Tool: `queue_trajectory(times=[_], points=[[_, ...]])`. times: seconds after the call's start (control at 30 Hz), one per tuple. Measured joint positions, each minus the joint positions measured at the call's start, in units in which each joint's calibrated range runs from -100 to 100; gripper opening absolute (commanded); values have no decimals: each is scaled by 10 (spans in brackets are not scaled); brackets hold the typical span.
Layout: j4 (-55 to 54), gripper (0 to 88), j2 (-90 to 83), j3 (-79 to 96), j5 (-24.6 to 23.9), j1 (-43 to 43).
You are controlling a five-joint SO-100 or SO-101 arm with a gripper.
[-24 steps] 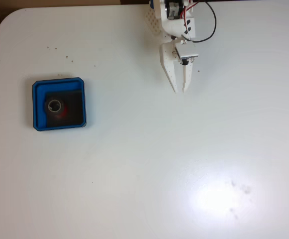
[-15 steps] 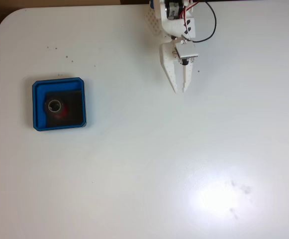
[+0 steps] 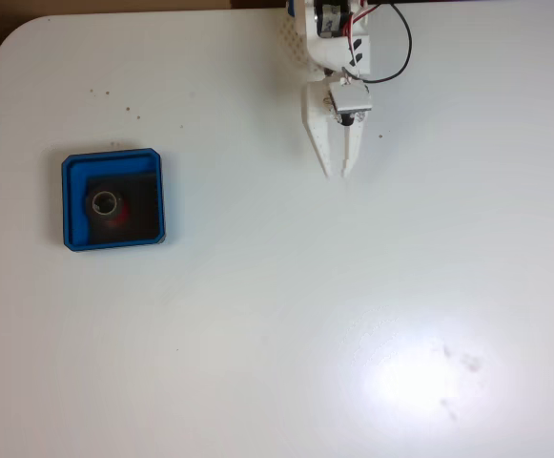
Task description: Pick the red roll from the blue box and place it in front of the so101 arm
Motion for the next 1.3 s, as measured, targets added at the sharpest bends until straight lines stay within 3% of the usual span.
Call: queue_trajectory(times=[0.5, 0.83, 1.3], points=[[0, 15, 0, 0, 2, 373], [0, 15, 54, -13, 4, 433], [0, 15, 465, -332, 4, 512]])
